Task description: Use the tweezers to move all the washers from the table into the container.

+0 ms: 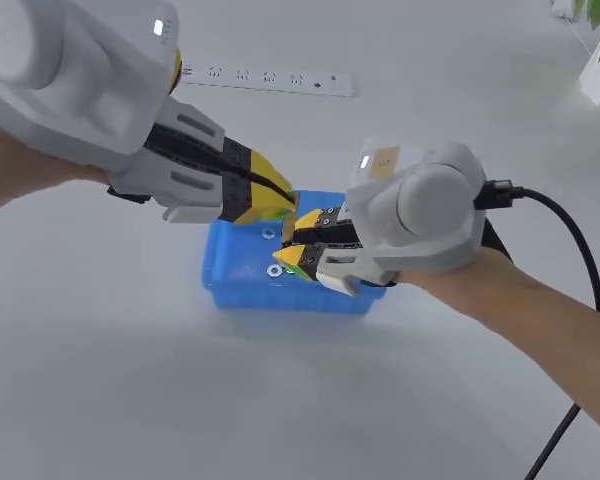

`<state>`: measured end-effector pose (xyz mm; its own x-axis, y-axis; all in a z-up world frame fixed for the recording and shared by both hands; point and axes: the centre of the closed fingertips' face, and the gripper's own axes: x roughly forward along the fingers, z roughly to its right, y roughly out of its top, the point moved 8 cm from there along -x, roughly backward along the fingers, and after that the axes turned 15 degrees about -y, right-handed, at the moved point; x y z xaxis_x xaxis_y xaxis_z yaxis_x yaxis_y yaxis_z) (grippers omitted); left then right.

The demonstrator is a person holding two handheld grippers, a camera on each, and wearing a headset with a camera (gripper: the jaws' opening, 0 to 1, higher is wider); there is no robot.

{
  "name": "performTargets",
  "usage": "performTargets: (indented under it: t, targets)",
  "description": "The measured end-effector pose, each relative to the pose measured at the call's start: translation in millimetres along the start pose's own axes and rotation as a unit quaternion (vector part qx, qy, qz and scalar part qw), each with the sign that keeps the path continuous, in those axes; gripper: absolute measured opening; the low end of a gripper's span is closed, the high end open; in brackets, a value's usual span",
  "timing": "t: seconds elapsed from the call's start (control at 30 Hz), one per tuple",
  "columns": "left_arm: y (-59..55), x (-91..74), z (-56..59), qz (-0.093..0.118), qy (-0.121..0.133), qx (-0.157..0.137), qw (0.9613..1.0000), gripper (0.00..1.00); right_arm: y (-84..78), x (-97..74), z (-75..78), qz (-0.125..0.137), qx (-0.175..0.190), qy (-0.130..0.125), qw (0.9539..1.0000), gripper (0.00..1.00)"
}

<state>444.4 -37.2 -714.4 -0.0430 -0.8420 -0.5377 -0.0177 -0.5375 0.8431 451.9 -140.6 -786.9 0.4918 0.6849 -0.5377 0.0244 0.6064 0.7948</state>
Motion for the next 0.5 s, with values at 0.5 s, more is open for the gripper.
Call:
performTargets:
  t: [0.5]
  targets:
    - [26.6, -18.5, 23.5, 0.003, 0.018, 0.026, 0.9995, 0.05, 19.5, -35.9, -3.3, 0.021, -0.016, -0.021, 0.9994, 0.11]
